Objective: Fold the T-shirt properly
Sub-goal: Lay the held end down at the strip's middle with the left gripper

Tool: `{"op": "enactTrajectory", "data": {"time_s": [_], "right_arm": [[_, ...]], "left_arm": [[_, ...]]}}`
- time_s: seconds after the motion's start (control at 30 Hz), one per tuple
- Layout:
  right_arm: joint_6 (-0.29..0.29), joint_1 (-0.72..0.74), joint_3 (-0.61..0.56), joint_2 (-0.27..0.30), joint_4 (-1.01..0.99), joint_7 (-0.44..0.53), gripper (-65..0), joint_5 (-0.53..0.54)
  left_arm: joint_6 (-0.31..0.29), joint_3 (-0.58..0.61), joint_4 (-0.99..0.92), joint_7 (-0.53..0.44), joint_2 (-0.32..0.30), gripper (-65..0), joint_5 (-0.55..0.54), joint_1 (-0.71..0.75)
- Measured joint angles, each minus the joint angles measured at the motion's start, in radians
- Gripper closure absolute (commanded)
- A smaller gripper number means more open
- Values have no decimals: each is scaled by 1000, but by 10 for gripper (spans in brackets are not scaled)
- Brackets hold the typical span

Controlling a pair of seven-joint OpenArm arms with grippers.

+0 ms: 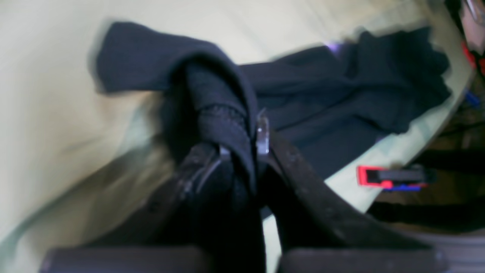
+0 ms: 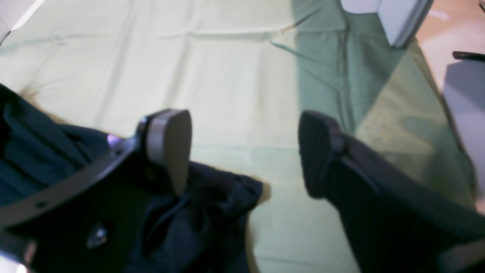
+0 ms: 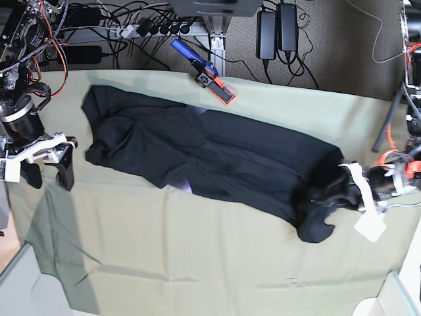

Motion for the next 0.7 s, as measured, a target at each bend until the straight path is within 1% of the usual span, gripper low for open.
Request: {"op": "enactTrajectory", "data": {"time_s": [0.1, 0.17, 0.27, 0.43, 0.6, 0.7], "right_arm": [[0, -2, 0, 0, 0, 0, -439, -4], [0, 0, 0, 0, 0, 0, -439, -4], [0, 0, 0, 0, 0, 2, -439, -4], [0, 0, 0, 0, 0, 4, -439, -4], [0, 0, 0, 0, 0, 4, -439, -4], [0, 0, 0, 0, 0, 4, -439, -4]], "left_arm": [[-1, 80, 2, -29, 82, 0, 44, -1], [-1, 130, 2, -32, 137, 0, 67, 0], [-2, 201, 2, -27, 196, 0, 131, 0], [-2, 275, 2, -34, 241, 0, 162, -1], [-2, 281, 2, -51, 306, 0, 211, -1], [-2, 282, 2, -53, 321, 0, 225, -1]]}}
